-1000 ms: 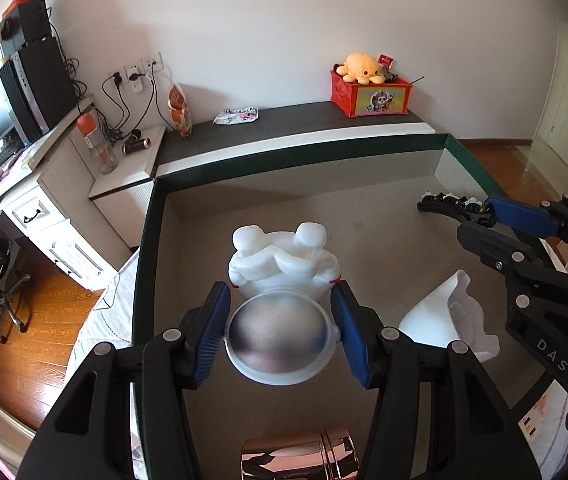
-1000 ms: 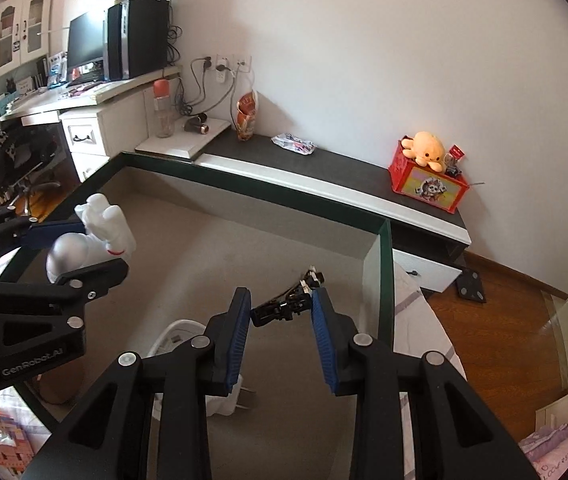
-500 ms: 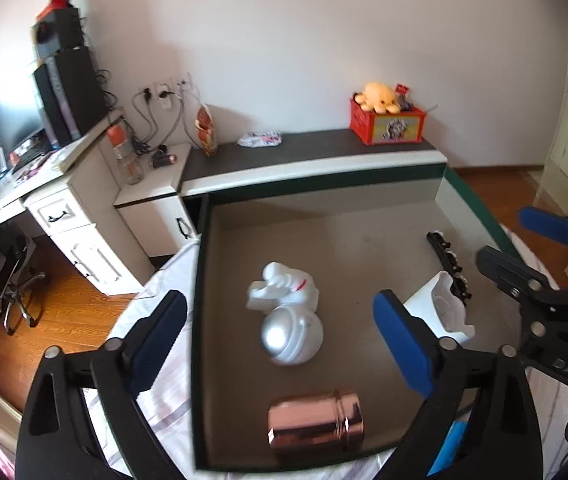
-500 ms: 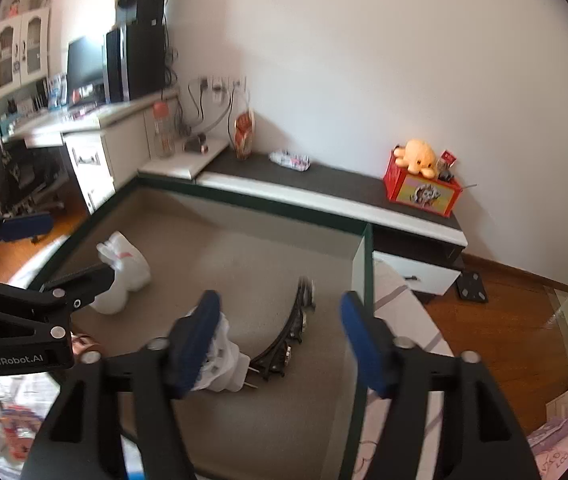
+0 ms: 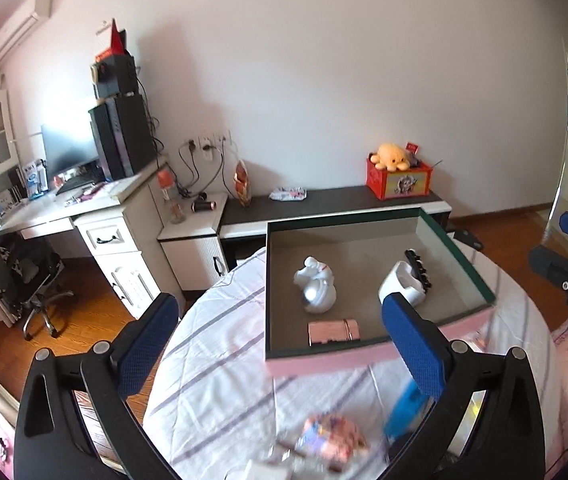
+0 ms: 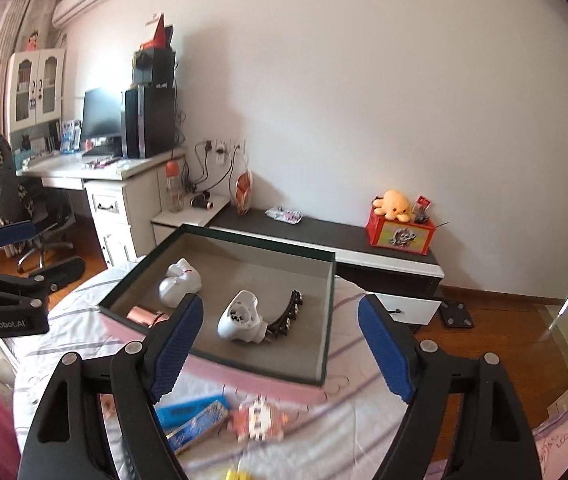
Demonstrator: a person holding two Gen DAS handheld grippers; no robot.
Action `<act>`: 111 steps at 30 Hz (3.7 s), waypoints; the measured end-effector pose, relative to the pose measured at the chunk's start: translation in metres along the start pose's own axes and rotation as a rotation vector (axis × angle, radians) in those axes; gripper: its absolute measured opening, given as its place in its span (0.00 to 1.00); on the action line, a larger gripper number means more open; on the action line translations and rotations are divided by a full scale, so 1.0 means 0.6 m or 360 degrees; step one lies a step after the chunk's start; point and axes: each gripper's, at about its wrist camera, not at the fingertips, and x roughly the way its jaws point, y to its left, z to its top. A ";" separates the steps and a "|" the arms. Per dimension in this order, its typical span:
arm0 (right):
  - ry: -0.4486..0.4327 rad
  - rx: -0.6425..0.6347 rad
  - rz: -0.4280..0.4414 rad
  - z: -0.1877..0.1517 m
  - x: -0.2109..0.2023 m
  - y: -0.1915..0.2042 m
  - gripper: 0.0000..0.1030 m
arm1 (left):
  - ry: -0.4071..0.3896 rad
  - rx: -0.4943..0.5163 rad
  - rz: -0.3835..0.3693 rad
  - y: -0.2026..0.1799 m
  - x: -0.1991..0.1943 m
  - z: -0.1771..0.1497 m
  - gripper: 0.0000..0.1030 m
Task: Organize rigid objects
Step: 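Withdraw both tools from the box toward the remaining items, then grasp the white power bank with the left tool while the right tool grasps the yellow highlighter, then lift the power bank with the left tool while the right tool carries the highlighter over the box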
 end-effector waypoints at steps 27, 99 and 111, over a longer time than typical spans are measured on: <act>-0.0037 0.0197 -0.0015 -0.129 -0.189 0.034 0.82 | -0.0069 -0.0154 -0.0076 0.035 -0.199 -0.140 1.00; 0.0389 0.0162 0.0017 -0.298 0.013 0.020 0.26 | 0.0430 -0.0135 -0.0039 0.032 0.048 -0.284 0.39; 0.0322 0.0251 0.0113 -0.284 -0.023 0.014 0.26 | 0.0379 -0.0116 -0.0072 0.022 0.008 -0.272 0.39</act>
